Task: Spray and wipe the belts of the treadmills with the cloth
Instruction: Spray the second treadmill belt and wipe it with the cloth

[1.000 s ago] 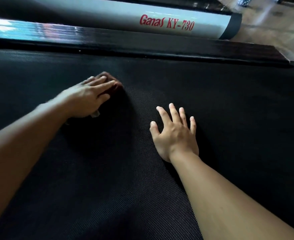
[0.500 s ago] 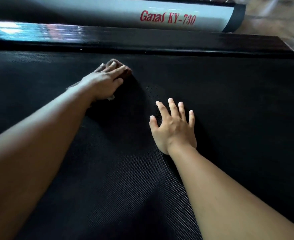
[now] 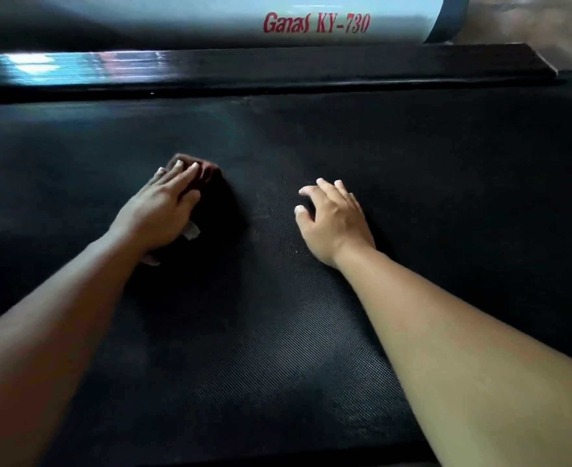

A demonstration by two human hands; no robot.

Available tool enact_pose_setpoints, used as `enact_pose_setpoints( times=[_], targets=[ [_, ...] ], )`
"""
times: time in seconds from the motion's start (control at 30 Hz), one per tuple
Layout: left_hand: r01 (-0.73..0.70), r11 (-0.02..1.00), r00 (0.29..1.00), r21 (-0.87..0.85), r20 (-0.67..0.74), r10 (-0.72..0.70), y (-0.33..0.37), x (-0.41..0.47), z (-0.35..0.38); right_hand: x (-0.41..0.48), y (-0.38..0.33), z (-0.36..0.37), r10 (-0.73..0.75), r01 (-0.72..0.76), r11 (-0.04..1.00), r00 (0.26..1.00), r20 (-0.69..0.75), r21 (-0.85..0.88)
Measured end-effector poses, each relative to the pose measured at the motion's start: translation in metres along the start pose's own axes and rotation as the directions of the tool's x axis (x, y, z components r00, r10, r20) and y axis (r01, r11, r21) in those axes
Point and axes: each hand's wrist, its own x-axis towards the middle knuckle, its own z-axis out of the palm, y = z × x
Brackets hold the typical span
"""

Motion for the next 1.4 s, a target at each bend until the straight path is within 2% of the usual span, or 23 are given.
enact_pose_setpoints(
  times=[0.07,0.13,0.37,0.53,0.67,0.83,0.93,1.03,1.13,1.27,1.4],
  targets=[
    [0.089,0.996,0.996,0.004,-0.023,-0.089,0.025,0.011,0.010,-0.010,0.019,-0.012,0.001,-0.001,1.000,1.000,-0.015,-0.022],
    [0.103,0.995,0.995,-0.007,-0.010,-0.103,0.056,0.021,0.022,-0.018,0.039,-0.023,0.013,-0.014,0.998,1.000,-0.015,-0.058],
    [0.025,0.998,0.998,-0.062,0.063,-0.021,0.189,0.025,0.075,-0.032,0.109,-0.066,0.070,-0.074,0.985,0.997,-0.035,-0.157],
    [-0.045,0.994,0.993,-0.097,0.102,0.055,0.252,-0.003,0.098,-0.038,0.144,-0.083,0.150,-0.136,0.959,0.988,0.039,-0.247],
    [-0.054,0.991,0.993,-0.124,0.095,0.066,0.252,-0.035,0.098,-0.042,0.150,-0.080,0.131,-0.115,0.957,0.990,0.043,-0.268],
    [-0.041,0.998,0.997,-0.039,0.059,0.043,0.213,-0.077,0.086,-0.042,0.150,-0.076,0.110,-0.105,0.952,0.994,0.001,-0.289],
    [0.094,0.995,0.996,-0.026,0.005,-0.094,0.170,-0.084,0.070,-0.040,0.151,-0.074,0.107,-0.106,0.951,0.994,-0.013,-0.291],
    [0.258,0.965,0.965,-0.042,-0.033,-0.259,0.128,-0.068,0.052,-0.040,0.151,-0.073,0.097,-0.101,0.953,0.995,-0.030,-0.285],
    [0.316,0.948,0.948,-0.035,-0.036,-0.317,0.120,-0.033,0.046,-0.040,0.152,-0.072,0.102,-0.108,0.955,0.994,-0.034,-0.276],
    [0.284,0.959,0.958,-0.006,-0.038,-0.284,0.157,0.007,0.055,-0.039,0.152,-0.071,0.098,-0.105,0.952,0.994,-0.040,-0.286],
    [0.098,0.993,0.994,0.071,0.031,-0.101,0.226,0.016,0.062,-0.040,0.152,-0.070,0.095,-0.101,0.952,0.995,-0.034,-0.290]
  ],
)
